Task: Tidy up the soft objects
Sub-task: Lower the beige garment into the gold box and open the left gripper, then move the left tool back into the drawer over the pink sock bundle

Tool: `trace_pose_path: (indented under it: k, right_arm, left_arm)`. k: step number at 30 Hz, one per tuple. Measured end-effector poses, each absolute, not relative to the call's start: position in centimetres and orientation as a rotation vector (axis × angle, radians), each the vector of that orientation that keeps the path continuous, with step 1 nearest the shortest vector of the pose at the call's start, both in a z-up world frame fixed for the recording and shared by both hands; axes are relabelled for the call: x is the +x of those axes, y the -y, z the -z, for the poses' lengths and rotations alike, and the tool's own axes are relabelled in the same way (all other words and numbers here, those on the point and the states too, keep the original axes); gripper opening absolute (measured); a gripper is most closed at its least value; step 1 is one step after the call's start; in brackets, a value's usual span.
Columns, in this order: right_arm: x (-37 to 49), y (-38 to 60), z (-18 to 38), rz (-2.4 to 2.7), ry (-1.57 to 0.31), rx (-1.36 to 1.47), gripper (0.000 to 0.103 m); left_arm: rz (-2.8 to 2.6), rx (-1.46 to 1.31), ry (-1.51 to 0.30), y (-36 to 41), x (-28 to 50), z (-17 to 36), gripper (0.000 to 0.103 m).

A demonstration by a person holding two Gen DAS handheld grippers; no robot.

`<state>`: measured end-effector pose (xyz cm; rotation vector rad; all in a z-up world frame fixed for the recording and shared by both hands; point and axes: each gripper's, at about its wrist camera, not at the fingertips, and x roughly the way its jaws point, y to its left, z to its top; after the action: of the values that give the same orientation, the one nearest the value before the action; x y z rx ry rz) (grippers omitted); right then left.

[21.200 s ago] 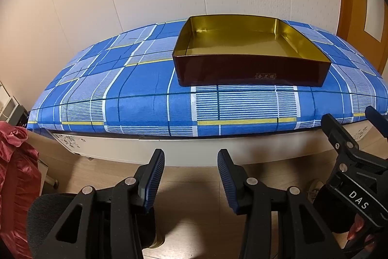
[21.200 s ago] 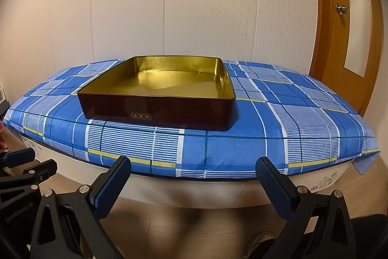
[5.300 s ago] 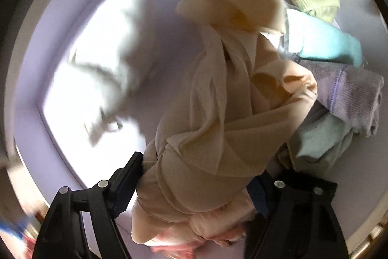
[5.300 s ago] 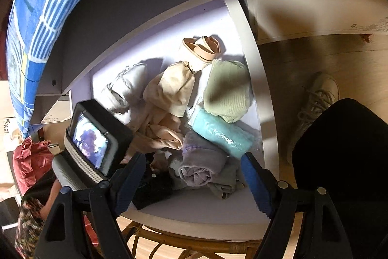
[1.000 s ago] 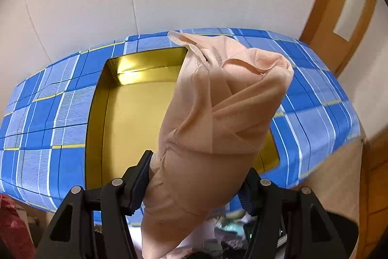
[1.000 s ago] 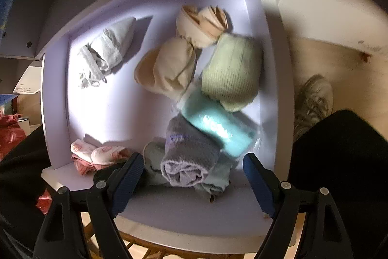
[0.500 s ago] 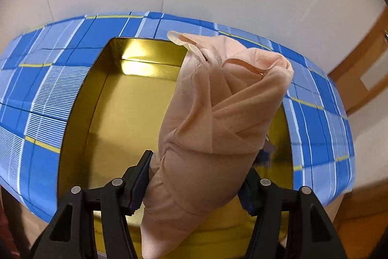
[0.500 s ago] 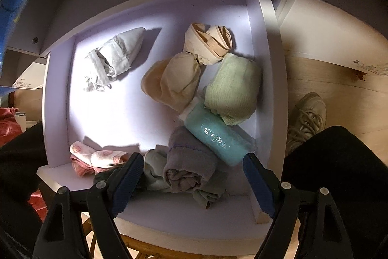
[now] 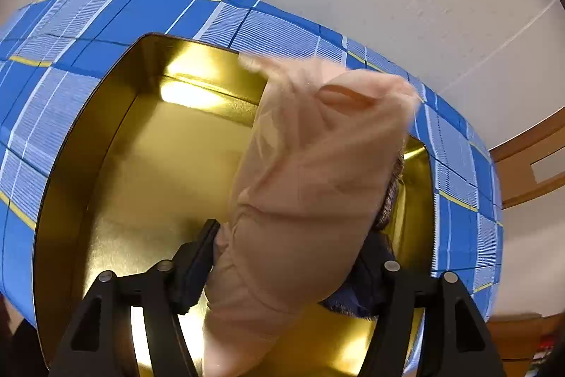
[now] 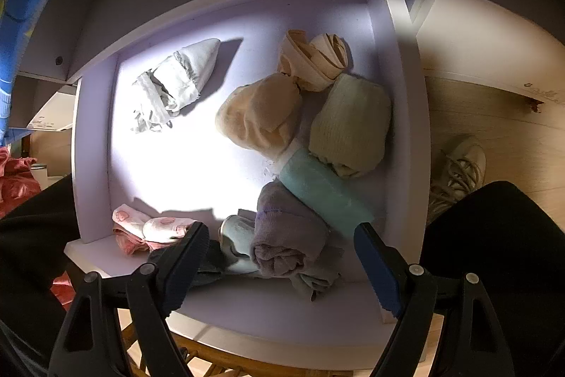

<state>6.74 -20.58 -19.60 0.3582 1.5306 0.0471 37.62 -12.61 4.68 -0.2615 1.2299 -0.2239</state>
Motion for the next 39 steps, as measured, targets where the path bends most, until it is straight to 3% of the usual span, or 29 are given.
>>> trace_pose_path:
  k: [5,17,35,39]
  right_arm:
    - [6.8,20.5,19.5,-0.054,-1.529,0.364,0.085]
    - [6.9,20.2,19.4,-0.058,-1.525,0.351,0.085]
    - [7.0,19.7,19.4,-0.051,-1.514,0.312,0.085]
    - [6.9,19.8,19.5,-0.039,-1.515,0.301,0.085]
  left_arm:
    - [0.231,-0.204,-1.149,12.8,37.6,-6.1,0.074]
    - [0.25,-0.139,-1.094,11.4,34.9,-7.0,0.074]
    - [0.567,0.102,-0.973,9.8,20.1,-6.5,0.074]
    - [0.593,0.27,-0.873,9.3,15.7,-6.1,0.076]
